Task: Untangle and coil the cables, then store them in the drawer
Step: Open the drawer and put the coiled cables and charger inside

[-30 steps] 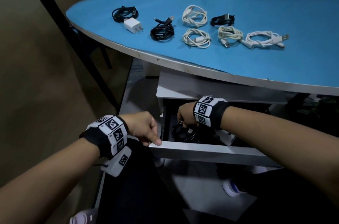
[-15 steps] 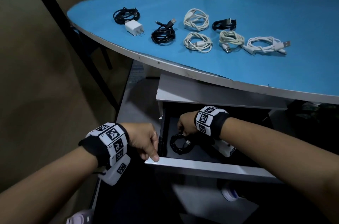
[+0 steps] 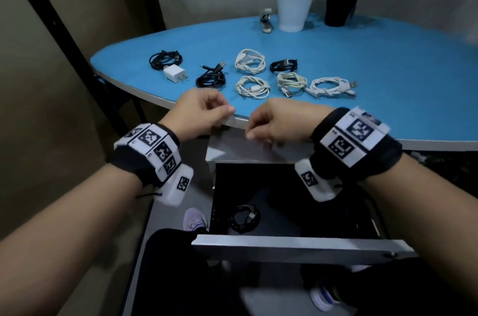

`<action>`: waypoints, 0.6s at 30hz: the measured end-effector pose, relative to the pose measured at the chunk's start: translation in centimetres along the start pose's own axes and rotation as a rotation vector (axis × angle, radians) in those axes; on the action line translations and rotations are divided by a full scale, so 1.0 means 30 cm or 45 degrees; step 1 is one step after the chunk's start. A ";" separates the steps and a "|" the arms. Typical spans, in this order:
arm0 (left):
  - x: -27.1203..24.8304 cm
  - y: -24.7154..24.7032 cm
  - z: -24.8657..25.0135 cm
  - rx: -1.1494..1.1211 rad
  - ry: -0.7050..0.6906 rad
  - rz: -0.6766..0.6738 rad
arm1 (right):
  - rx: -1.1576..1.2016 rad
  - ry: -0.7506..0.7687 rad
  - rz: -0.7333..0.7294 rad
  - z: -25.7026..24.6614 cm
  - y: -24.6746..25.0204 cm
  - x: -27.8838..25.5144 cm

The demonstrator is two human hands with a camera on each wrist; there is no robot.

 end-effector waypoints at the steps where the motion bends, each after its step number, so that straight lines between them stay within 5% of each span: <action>1: 0.037 0.000 0.033 0.100 -0.075 0.068 | -0.023 -0.024 0.086 0.011 0.056 -0.012; 7: 0.226 -0.097 0.114 0.839 -0.112 -0.007 | -0.288 -0.260 0.451 0.129 0.289 0.000; 11: 0.269 -0.147 0.121 1.148 -0.060 -0.215 | -0.554 -0.377 0.323 0.176 0.285 0.060; 18: 0.261 -0.157 0.131 1.090 -0.006 -0.324 | -0.804 -0.402 0.140 0.180 0.271 0.094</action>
Point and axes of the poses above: each hand's wrist, its own x-axis towards the middle knuckle, its own y-axis out of the back of the hand, z = x × y, the point moved 5 cm from there along x, towards the middle knuckle, and after that the axes turned 3 degrees about -x, right-handed, at the moved point
